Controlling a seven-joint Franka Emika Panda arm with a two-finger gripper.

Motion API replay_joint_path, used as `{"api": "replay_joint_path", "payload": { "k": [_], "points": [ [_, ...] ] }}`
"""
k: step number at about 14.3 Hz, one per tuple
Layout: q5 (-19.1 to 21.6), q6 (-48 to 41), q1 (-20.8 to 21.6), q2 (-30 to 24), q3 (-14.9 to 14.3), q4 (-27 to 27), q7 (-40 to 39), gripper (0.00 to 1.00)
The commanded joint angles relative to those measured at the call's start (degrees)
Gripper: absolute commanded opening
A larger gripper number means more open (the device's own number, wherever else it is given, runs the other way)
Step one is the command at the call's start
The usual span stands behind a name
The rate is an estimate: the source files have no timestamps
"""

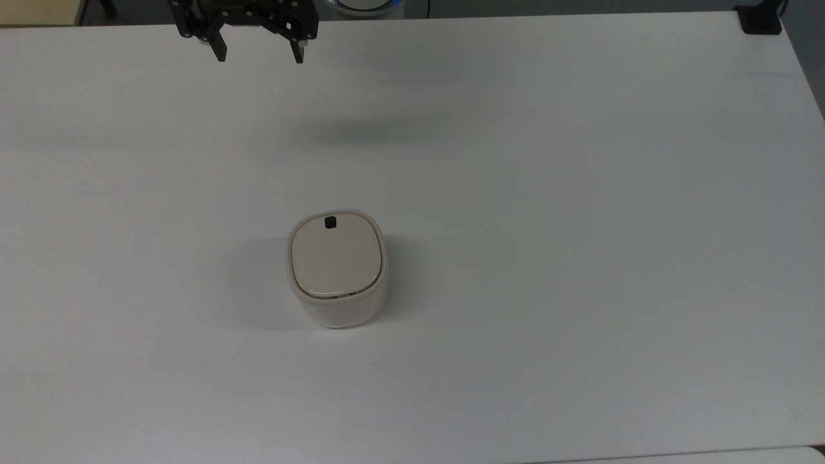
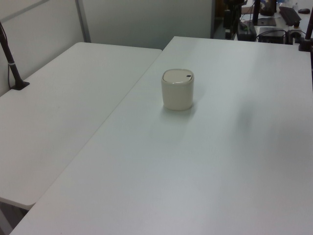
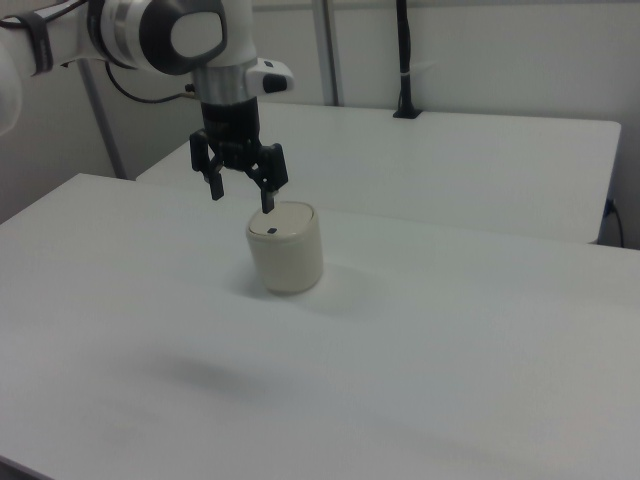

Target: Open the trash bin

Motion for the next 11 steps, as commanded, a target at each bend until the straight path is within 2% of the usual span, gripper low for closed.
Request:
{"api": "replay_joint_path", "payload": {
  "k": [1,3,4,5,6,7,11],
  "points": [
    [2.31,-3.35,-1.34,0.05,-0.22,0.77,-7.89,1.00],
    [2.22,-3.09,-1.25,0.05,-0.22,0.77,-7.89,1.00],
    [2.13,-2.82,-1.16,0.22,-0.22,0.77,-7.98,0.90],
    [2.22,-2.73,-1.16,0.40,-0.22,0.77,-7.98,0.74],
    [2.48,-2.73,-1.25,0.58,-0.13,0.77,-8.06,0.62],
    [2.40,-2.73,-1.25,0.58,-0.13,0.86,-8.06,0.55],
    [2.05,-2.73,-1.07,0.75,0.05,0.77,-8.68,0.37]
  ]
}}
